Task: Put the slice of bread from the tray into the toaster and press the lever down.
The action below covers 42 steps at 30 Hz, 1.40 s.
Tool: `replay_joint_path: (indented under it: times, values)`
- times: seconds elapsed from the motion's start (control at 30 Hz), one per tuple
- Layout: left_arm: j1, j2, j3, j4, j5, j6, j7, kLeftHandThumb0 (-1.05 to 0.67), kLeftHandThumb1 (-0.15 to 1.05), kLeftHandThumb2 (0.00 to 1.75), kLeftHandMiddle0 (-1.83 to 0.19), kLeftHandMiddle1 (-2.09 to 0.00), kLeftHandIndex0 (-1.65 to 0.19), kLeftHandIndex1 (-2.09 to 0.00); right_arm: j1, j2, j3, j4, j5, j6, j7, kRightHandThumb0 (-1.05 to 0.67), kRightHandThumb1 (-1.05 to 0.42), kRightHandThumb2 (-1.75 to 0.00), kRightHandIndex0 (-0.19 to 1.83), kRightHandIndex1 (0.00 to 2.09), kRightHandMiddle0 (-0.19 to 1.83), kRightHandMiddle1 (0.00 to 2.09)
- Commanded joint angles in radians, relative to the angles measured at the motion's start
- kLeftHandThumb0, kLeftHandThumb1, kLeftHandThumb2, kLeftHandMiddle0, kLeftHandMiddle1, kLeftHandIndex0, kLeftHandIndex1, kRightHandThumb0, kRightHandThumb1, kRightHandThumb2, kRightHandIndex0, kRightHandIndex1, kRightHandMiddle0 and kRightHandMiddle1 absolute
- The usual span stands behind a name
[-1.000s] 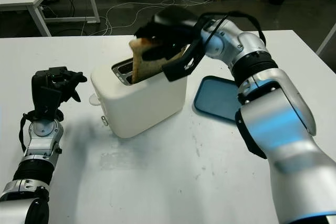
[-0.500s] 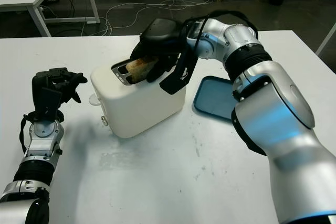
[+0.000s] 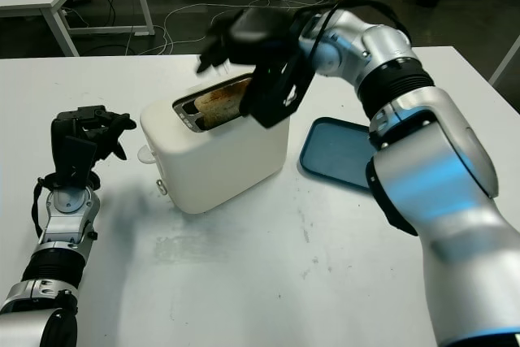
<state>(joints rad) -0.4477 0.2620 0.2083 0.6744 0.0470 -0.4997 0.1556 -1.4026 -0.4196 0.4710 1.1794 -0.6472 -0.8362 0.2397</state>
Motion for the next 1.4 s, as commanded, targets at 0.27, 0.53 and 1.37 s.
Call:
replay_joint_path:
  times: [0.27, 0.53, 1.37]
  values:
    - [0.01, 0.03, -0.004, -0.076, 0.011, 0.008, -0.008, -1.05, 0.92, 0.18, -1.57, -1.26, -1.56, -0.62, 0.281, -0.015, -0.343, -0.053, 0.353, -0.028, -0.19, -0.69, -0.92, -0.09, 0.41, 0.88, 0.65, 0.2]
    - [0.014, 0.085, -0.021, -0.13, 0.04, -0.015, -0.057, -1.05, 0.92, 0.21, -1.57, -1.31, -1.5, -0.6, 0.596, 0.046, -0.547, -0.168, 0.624, 0.023, -0.169, -0.3, -0.92, -0.19, 0.86, 0.86, 0.95, 0.21]
    - [-0.014, 0.277, -0.132, -0.084, 0.168, -0.279, -0.197, -1.05, 0.92, 0.21, -1.24, -1.48, -1.18, -0.84, 1.197, 0.243, -0.621, -1.039, 0.68, 0.555, -0.298, -0.39, -0.92, -0.27, 0.83, 1.34, 0.94, 0.57]
